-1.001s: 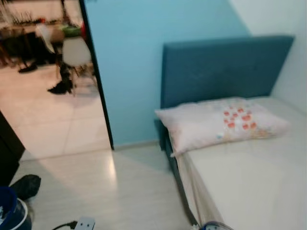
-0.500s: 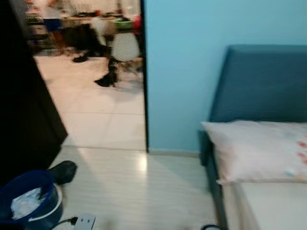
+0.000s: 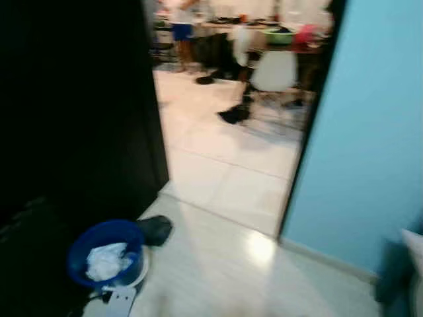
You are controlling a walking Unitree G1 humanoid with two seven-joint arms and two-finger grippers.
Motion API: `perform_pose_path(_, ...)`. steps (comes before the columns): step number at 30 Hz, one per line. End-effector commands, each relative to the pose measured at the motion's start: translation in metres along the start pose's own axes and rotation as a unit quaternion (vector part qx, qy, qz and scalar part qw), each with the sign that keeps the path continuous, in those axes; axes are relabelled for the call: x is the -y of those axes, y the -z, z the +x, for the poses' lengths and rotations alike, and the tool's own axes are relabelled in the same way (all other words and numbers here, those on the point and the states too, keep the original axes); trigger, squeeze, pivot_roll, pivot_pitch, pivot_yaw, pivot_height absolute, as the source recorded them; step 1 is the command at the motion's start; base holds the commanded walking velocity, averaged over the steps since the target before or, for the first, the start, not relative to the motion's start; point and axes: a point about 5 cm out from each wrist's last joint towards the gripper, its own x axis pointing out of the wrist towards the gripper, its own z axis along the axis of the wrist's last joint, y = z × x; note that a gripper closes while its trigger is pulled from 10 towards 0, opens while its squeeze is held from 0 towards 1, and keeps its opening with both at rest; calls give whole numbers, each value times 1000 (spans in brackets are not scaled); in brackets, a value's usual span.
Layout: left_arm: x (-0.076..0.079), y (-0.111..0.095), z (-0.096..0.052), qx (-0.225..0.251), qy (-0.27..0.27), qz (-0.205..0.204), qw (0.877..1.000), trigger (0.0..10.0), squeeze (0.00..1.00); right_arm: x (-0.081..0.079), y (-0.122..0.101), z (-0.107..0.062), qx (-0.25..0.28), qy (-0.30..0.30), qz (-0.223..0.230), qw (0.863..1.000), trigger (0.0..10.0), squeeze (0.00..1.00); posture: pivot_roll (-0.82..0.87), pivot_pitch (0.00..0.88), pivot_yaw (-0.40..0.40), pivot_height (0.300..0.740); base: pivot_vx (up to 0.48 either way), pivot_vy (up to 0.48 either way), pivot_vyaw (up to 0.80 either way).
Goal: Clean up the room
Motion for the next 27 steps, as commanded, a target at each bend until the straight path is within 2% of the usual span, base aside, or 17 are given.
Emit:
perform_pose_path(1, -3, 6, -1, -13, -4, 1, 1000, 10000, 0, -7, -7, 2, 11, -12, -5, 1000, 10000, 0, 77, 0, 3, 696, 285, 0, 781)
perform_pose_path(7, -1, 1, 0, -7, -1, 0, 1000, 10000, 0, -8, -7, 2, 11, -13, -7, 1000, 10000, 0, 76, 0, 3, 696, 301, 0, 781)
perform_pose_path(15, 6, -25, 3, 36, 10, -27, 999, 10000, 0, -11, -10, 4, 9, 2, -12, 1000, 10000, 0, 72, 0, 2, 696, 312, 0, 781)
perform_pose_path(17, 9, -37, 4, 55, 17, -34, 998, 10000, 0, -10, -9, 4, 4, 18, -15, 1000, 10000, 0, 72, 0, 2, 696, 315, 0, 216)
perform_pose_path(18, 9, -37, 4, 55, 17, -34, 998, 10000, 0, -10, -9, 4, 4, 18, -15, 1000, 10000, 0, 72, 0, 2, 696, 315, 0, 0)
perform_pose_path(20, 12, -54, 4, 78, 25, -35, 996, 10000, 0, -11, -10, 4, 3, 17, -9, 1000, 10000, 0, 72, 0, 2, 696, 321, 0, 0)
perform_pose_path(22, 12, -54, 4, 78, 25, -35, 996, 10000, 0, -11, -10, 4, 3, 17, -9, 1000, 10000, 0, 72, 0, 2, 696, 322, 0, 0)
perform_pose_path(27, 18, -71, 4, 101, 37, -37, 993, 10000, 0, -23, -21, 7, 16, 8, -4, 1000, 10000, 0, 67, 0, 7, 696, 329, 0, 0)
